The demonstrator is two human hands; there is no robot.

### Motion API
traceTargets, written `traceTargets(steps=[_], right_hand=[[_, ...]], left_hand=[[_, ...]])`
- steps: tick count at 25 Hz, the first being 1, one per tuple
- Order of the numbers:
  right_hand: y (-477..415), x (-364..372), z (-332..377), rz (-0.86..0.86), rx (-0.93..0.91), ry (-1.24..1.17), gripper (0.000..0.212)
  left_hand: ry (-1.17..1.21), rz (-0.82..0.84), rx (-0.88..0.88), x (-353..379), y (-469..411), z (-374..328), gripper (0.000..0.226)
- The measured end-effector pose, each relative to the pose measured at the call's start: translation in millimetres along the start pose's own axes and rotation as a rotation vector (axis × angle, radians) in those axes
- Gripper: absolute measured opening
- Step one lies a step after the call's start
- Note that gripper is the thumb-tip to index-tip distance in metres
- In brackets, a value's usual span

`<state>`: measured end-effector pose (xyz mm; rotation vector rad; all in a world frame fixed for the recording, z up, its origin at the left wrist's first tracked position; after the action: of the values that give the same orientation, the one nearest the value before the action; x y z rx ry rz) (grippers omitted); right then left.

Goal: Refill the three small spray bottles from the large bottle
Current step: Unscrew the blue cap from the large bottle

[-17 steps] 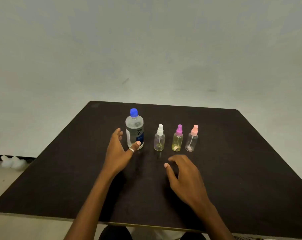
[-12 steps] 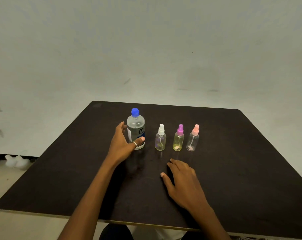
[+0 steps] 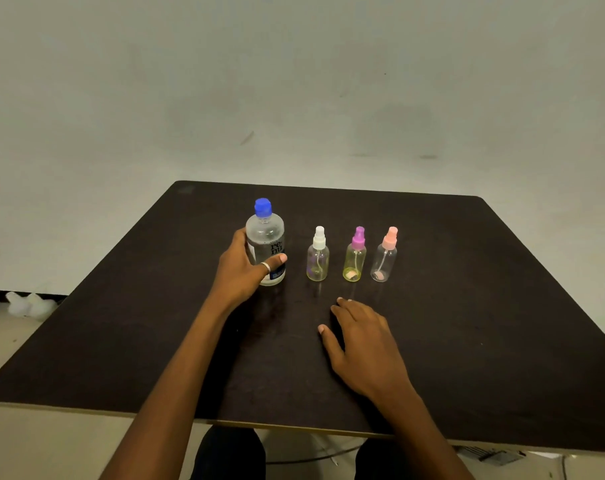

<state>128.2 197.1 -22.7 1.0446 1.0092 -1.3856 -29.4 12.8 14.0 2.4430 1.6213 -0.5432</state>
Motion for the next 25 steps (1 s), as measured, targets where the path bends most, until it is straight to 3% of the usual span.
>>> traceTargets(steps=[8, 16, 21, 23, 25], right_hand=[[0, 3, -1, -0.006, 0.012, 0.027, 0.054], [-2, -7, 5, -0.005, -0.036, -0.014, 0.048], [-36, -87, 54, -0.213, -0.244, -0.303, 0.033], [-52, -127, 83, -0.151, -0.314, -0.306, 0.035], [-69, -153, 108, -0.013, -0.348, -0.162, 0.039]], left_hand=[[0.038, 0.031, 0.016, 10, 69, -2, 0.071], [0.031, 0.031, 0.037, 14, 78, -1, 0.075], [0.042, 0.029, 0.063, 14, 79, 2, 0.077], [0.049, 0.026, 0.065, 14, 79, 2, 0.076], [0.052, 0.028, 0.063, 13, 78, 2, 0.075]])
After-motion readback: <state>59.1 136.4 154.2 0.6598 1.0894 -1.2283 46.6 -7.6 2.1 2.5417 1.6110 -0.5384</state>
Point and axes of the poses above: each hand's wrist, its own y-axis away from the middle knuckle, its own x-axis out of the palm, z = x × y, the point moved 1 cm from there along -y, towards the middle knuckle, and after that the axes turned 13 degrees about z, right-handed, at the moved point
